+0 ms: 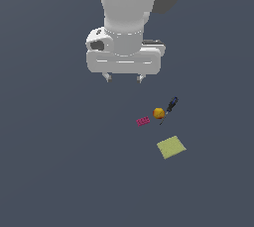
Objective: Pick up a designated object from a clutter of objects.
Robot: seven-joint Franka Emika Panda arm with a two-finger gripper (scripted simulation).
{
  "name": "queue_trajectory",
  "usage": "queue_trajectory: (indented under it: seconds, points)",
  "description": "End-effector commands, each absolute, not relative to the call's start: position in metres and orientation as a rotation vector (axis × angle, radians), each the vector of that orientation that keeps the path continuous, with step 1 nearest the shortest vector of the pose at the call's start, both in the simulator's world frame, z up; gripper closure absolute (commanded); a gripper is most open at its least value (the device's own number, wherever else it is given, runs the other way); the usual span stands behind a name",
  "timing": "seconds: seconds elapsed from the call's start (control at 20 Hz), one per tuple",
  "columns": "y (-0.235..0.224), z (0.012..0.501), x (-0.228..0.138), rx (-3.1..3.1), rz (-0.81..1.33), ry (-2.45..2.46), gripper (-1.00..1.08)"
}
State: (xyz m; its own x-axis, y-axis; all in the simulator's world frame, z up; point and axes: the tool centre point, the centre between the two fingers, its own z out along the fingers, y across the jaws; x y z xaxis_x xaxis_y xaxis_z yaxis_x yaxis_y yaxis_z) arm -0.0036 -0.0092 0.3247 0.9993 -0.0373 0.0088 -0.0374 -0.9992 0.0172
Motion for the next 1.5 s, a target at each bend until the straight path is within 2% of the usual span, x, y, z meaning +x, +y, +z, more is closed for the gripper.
queue_trajectory:
  seconds: [0.0, 0.55, 1.0, 1.45]
  points:
    - [-0.009, 0.325, -0.004, 3.124, 0.013, -0.058, -0.92]
    - [-0.04, 0.319, -0.013, 3.119, -0.039, -0.11, -0.92]
    - [-0.026, 0.306, -0.009, 3.112, -0.035, -0.15, -0.92]
    - [0.011, 0.269, -0.004, 3.093, -0.024, -0.268, -0.92]
